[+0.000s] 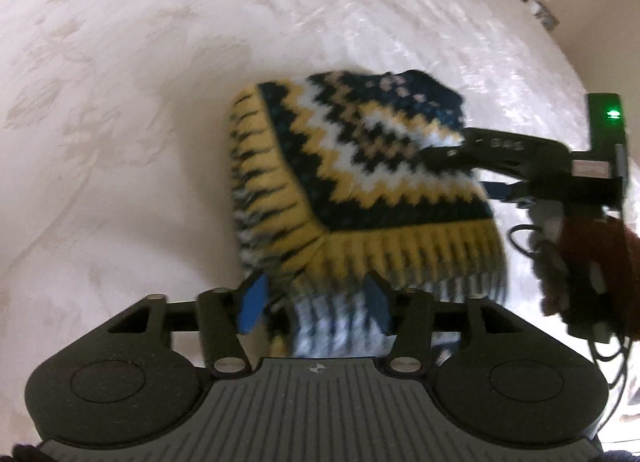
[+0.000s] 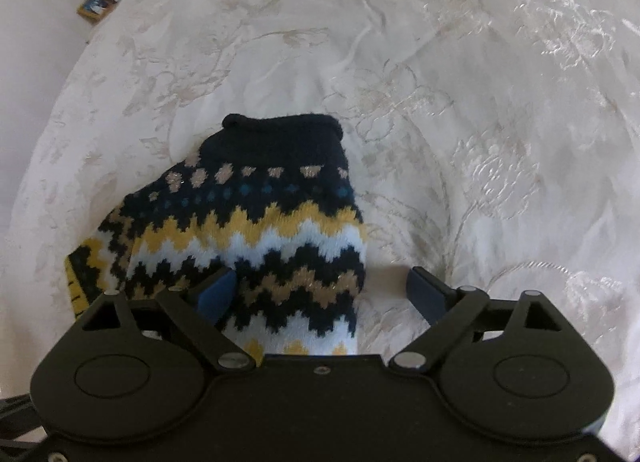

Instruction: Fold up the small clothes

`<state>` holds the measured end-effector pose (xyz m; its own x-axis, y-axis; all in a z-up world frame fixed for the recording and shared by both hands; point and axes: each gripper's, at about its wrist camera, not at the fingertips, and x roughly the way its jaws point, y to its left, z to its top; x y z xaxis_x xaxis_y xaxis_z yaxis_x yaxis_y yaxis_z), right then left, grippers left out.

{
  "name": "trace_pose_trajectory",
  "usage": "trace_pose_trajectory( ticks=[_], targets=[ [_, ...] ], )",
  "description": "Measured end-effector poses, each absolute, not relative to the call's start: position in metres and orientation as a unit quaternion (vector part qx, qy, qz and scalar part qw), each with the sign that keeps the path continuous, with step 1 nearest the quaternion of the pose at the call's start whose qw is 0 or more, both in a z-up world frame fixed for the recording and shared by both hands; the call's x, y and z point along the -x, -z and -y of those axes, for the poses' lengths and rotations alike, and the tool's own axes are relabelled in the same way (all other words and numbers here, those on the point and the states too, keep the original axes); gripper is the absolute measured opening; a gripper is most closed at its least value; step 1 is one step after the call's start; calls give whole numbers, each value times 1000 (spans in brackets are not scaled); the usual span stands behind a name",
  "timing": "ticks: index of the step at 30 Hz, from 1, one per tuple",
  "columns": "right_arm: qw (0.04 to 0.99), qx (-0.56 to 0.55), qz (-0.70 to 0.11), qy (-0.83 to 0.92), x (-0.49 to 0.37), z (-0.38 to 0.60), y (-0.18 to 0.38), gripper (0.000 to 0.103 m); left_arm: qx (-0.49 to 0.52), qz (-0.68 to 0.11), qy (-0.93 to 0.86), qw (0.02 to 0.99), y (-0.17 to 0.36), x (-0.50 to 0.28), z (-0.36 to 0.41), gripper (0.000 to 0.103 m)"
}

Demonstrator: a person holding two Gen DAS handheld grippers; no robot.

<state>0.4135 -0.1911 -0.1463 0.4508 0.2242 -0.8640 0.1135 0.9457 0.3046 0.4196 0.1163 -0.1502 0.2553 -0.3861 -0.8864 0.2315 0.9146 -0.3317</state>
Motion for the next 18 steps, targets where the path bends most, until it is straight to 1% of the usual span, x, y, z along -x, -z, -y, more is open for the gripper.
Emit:
trace_pose_trajectory(
  ticks=[3, 7, 10, 14, 16, 17, 18],
  targets=[
    [836, -171, -519, -49, -405, 195, 143, 93, 97, -591, 186, 779, 159, -417, -125, 58],
    [832, -191, -516, -68, -397, 200, 144, 93, 128, -624, 188, 747, 183, -419, -130, 60],
    [826, -209, -517, -82, -392, 205, 145, 94, 156, -632, 196, 733, 196, -425, -130, 66],
    [812, -241, -520, -112, -390, 206, 151, 94, 184, -640, 222, 712, 207, -439, -124, 67],
    [807, -248, -521, -123, -389, 205, 153, 94, 187, -644, 241, 702, 210, -445, -119, 67],
    [806, -251, -521, -125, -388, 205, 153, 94, 195, -644, 251, 696, 211, -448, -118, 65],
    [805, -255, -520, -125, -386, 205, 152, 93, 203, -646, 260, 688, 211, -449, -117, 61]
  ],
)
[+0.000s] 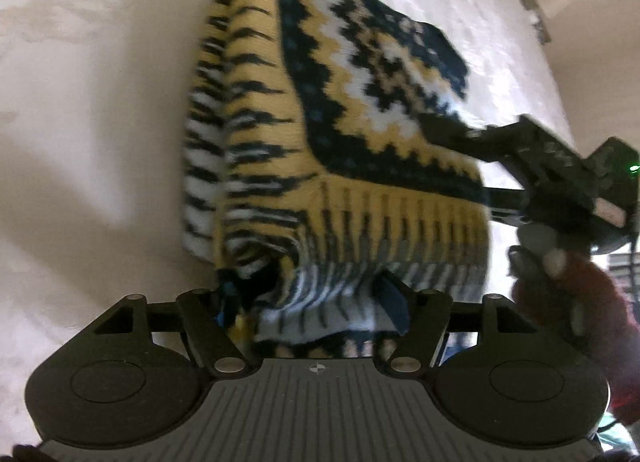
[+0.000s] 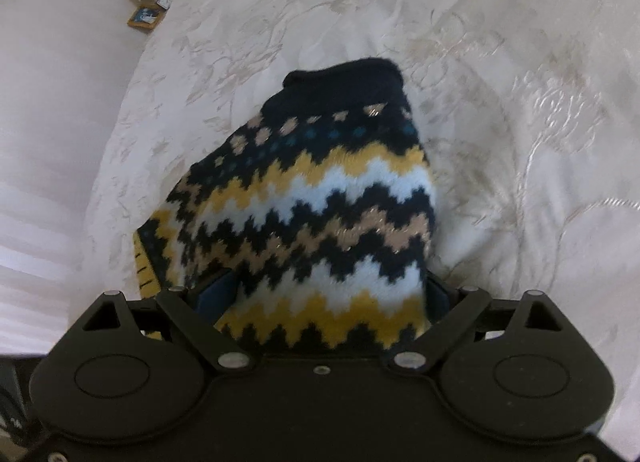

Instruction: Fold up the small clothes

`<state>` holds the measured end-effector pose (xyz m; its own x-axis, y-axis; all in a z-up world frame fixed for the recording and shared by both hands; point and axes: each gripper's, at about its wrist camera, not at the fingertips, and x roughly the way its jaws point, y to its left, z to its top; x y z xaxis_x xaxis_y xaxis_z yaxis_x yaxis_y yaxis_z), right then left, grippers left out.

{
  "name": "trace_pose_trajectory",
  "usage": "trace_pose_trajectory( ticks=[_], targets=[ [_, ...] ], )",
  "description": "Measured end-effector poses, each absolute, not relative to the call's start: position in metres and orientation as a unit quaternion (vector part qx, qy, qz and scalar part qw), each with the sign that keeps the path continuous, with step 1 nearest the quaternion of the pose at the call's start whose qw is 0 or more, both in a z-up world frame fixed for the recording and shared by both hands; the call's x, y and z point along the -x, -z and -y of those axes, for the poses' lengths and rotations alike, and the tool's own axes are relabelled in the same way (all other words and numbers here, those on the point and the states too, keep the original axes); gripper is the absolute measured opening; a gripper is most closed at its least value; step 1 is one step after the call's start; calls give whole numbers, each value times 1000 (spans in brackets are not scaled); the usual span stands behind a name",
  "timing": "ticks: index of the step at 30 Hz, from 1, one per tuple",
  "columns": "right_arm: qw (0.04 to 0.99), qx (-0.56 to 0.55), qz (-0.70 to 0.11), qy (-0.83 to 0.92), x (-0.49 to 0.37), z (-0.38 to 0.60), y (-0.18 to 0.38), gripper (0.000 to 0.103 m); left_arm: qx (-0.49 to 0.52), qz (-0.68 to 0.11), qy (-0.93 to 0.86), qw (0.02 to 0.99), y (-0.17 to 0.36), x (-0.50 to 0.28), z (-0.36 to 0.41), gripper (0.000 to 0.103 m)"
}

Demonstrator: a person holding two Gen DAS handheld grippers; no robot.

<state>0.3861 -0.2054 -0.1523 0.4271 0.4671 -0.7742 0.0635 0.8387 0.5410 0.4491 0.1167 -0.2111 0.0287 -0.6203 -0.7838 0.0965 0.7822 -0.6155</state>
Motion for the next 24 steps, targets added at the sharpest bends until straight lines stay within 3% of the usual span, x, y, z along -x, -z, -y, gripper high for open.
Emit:
trace_pose_trajectory(
  ticks=[2, 5, 11, 19, 24],
  targets=[
    [805, -256, -521, -123, -382, 207, 151, 67, 212, -645, 286, 676, 210, -450, -112, 42],
    [806, -257, -519, -123, -375, 209, 144, 52, 192, -638, 310, 678, 202, -447, -109, 40],
    [810, -241, -519, -126, -349, 208, 125, 50, 189, -635, 340, 667, 183, -426, -98, 39],
    [794, -229, -553, -107, -252, 241, 120, 50, 179, -659, 336, 649, 176, -366, -75, 40],
    [801, -208, -553, -97, -204, 264, 115, 60, 138, -652, 253, 702, 176, -344, -76, 40]
  ],
)
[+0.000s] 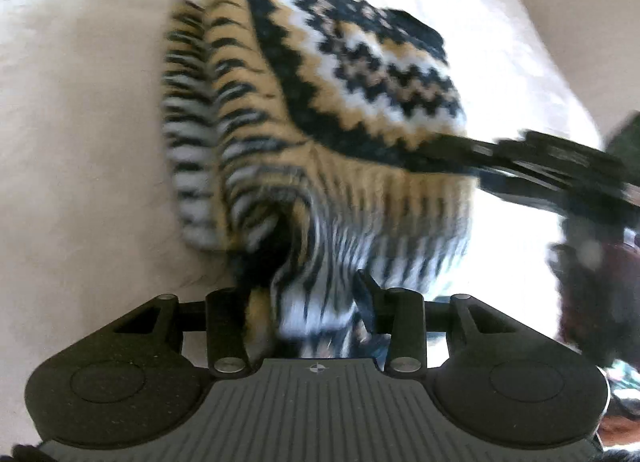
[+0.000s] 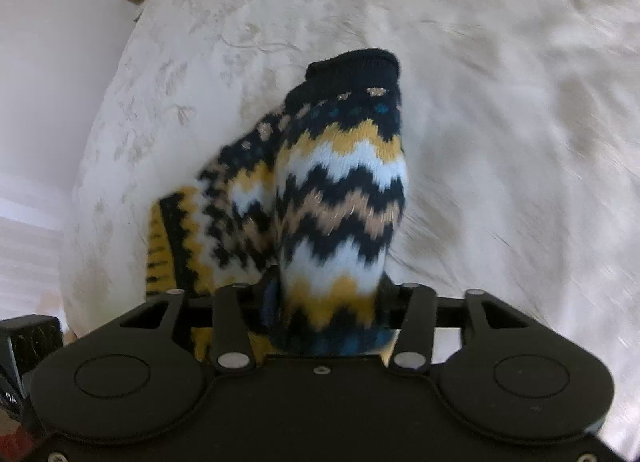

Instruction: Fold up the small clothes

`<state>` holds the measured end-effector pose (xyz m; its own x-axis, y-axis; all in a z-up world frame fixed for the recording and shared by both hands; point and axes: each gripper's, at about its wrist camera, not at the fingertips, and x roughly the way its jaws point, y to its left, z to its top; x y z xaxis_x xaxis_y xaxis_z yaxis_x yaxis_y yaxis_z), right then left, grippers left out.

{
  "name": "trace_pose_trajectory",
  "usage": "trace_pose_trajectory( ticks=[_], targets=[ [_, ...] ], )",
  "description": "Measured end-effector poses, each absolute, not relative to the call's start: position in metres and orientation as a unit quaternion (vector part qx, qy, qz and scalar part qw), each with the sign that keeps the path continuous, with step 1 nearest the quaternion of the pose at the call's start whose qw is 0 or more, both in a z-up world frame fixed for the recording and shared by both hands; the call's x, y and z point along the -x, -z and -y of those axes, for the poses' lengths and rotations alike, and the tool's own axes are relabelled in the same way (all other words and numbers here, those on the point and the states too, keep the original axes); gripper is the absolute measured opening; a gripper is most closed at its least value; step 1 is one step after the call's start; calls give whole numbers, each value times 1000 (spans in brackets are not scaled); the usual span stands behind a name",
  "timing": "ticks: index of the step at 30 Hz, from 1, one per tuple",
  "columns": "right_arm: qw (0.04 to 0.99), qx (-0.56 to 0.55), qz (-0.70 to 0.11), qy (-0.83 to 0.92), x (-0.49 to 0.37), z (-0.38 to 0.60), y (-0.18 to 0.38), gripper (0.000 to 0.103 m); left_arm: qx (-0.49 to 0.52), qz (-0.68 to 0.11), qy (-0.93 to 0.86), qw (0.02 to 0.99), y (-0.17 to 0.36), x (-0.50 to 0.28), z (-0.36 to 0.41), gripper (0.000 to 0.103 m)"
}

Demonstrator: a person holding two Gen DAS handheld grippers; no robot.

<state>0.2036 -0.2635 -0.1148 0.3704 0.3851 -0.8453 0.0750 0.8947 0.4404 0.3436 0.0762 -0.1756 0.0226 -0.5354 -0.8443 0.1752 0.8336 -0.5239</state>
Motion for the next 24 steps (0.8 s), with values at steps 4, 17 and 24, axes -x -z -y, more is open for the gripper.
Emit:
trace_pose_trajectory(
  ticks=[4, 17, 24],
  targets=[
    [820, -196, -532, -85, -182, 277, 101, 72, 117, -626, 211, 741, 156, -343, -78, 41],
    [844, -170, -502, -82, -142, 285, 90, 87, 38, -526, 226, 819, 72, -340, -61, 42],
    [847, -177, -497, -65, -136, 279, 91, 91, 10, -507, 220, 833, 91, -390, -46, 42]
  ],
)
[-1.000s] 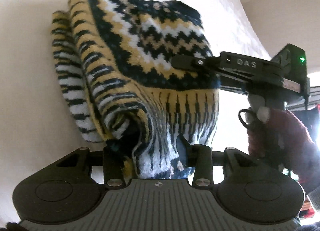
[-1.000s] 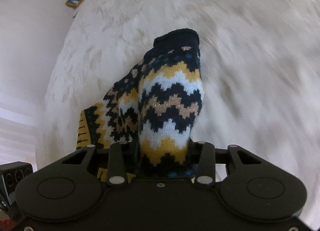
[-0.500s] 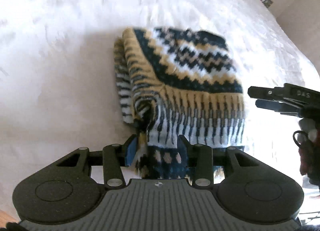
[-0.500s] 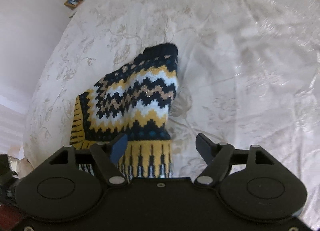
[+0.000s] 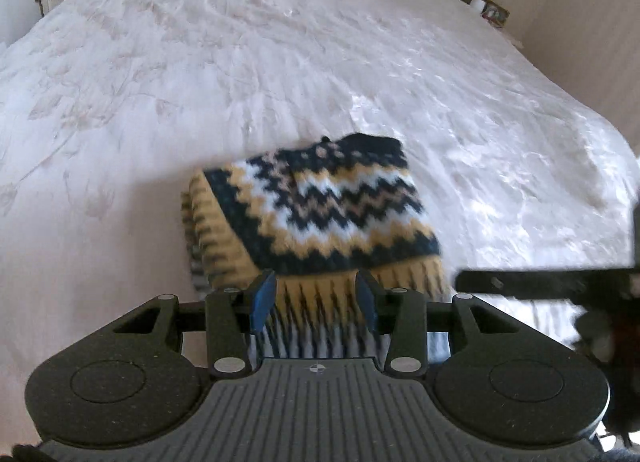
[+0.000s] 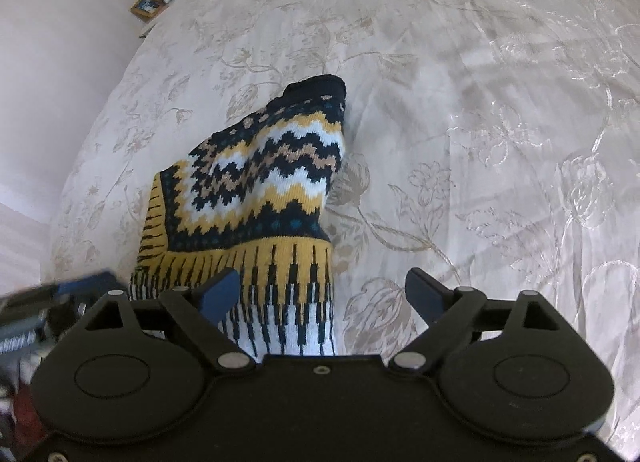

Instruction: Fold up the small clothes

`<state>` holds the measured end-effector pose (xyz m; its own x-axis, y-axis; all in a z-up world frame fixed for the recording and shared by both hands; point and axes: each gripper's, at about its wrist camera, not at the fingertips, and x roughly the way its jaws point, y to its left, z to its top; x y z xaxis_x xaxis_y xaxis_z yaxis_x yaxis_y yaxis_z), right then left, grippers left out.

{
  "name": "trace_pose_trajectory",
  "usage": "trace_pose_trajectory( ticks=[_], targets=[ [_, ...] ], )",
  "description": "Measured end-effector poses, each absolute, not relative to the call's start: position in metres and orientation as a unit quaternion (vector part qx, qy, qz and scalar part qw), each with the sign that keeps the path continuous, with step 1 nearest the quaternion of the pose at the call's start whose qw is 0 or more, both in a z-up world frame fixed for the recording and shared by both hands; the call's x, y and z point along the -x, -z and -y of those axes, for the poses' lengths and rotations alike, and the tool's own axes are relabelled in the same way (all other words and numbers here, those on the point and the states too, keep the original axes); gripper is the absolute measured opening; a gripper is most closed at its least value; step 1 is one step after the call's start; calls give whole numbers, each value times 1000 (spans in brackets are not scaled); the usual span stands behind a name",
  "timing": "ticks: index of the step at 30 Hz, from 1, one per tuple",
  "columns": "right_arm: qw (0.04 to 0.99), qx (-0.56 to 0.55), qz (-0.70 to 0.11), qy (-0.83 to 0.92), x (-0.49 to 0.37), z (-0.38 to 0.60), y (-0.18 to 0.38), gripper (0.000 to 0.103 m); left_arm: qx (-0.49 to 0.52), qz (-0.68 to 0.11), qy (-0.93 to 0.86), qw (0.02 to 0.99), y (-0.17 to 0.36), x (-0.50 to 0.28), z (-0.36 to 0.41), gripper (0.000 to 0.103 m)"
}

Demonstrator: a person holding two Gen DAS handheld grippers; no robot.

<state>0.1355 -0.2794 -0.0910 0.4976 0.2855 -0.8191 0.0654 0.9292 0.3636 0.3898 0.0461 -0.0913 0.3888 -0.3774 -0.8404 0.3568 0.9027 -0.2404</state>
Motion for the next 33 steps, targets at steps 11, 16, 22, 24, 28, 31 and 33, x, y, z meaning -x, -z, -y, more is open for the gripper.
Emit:
trace_pose_trajectory(
  ticks=[11, 16, 22, 24, 28, 31, 33],
  targets=[
    [859, -185, -478, -8, -141, 271, 83, 95, -34, -563, 184, 805, 154, -436, -72, 49],
    [858, -186, -479, 12, -155, 263, 90, 95, -11, -577, 185, 795, 156, -441, -84, 57],
    [830, -138, -538, 48, -184, 242, 129, 100, 27, -597, 187, 779, 160, -452, -96, 61],
    [823, -123, -552, 57, -191, 238, 144, 102, 17, -596, 195, 779, 160, -453, -94, 61],
    [818, -125, -557, 68, -195, 237, 147, 102, 17, -597, 204, 776, 159, -457, -96, 61],
    [827, -116, -547, 64, -190, 233, 136, 102, 20, -592, 210, 778, 153, -457, -100, 61],
    [835, -118, -534, 62, -183, 234, 129, 102, 14, -585, 209, 783, 144, -456, -103, 61]
  ],
)
